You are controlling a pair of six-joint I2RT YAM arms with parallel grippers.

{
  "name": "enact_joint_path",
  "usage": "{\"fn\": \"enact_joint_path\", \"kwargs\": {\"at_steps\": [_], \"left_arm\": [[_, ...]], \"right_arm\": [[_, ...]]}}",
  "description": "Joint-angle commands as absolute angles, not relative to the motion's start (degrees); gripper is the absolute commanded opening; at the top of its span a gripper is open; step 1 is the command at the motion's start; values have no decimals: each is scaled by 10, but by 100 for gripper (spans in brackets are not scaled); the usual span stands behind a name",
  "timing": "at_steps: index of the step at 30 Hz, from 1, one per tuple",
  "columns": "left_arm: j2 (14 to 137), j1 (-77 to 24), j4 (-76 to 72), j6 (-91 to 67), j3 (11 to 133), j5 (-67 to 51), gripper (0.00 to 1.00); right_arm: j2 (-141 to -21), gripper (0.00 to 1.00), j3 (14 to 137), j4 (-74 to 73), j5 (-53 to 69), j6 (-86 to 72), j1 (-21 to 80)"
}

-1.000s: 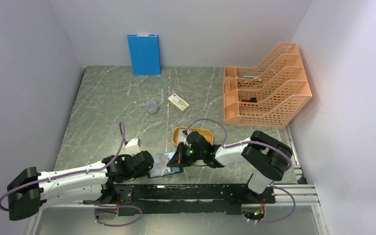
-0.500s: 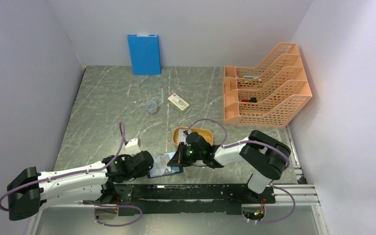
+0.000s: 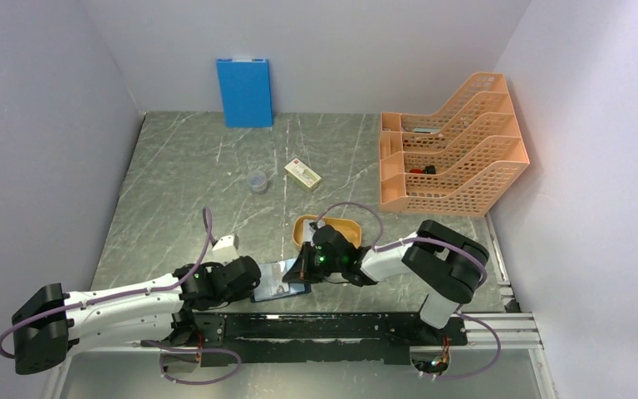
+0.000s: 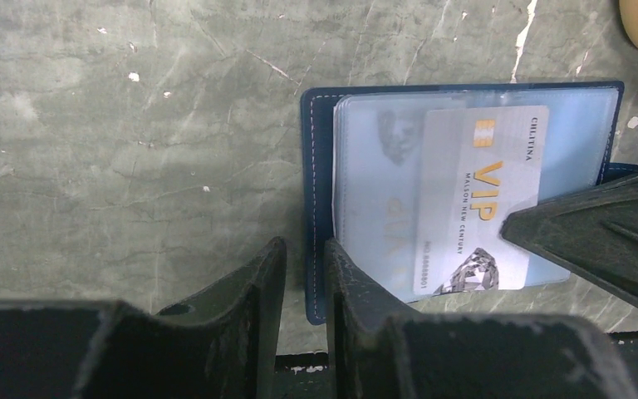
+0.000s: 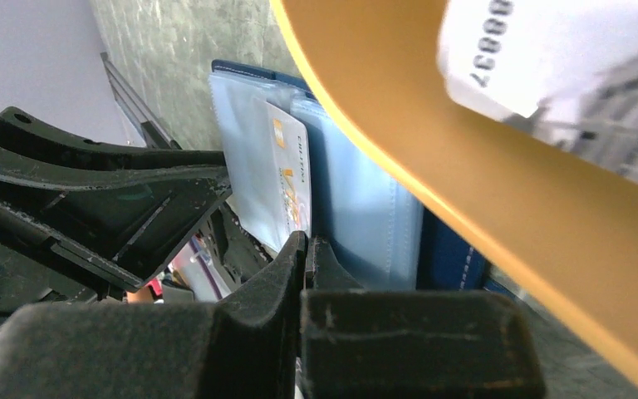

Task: Put the credit cards into the card holder
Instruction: Insert the credit card into the card holder.

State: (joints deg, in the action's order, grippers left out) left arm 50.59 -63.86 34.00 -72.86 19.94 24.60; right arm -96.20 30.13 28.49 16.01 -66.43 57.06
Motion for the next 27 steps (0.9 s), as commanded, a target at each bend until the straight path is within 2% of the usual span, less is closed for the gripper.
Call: {"fn": "enact_joint_path", "kwargs": {"at_steps": [1, 21, 22, 26, 27], "left_arm": [[514, -640, 336, -727, 176, 214, 30], [516, -640, 328, -723, 176, 211, 29], [514, -640, 329, -724, 177, 212, 29], [506, -641, 334, -725, 176, 214, 29], [504, -640, 335, -726, 175, 214, 29]], "right_arm": [[-987, 0, 316, 257, 131, -648, 587], [-991, 0, 373, 203, 119, -606, 630], [-988, 4, 372, 199, 117, -606, 630], [-973, 31, 371, 190, 111, -604, 630], [-970, 34, 371, 189, 110, -603, 630]]}}
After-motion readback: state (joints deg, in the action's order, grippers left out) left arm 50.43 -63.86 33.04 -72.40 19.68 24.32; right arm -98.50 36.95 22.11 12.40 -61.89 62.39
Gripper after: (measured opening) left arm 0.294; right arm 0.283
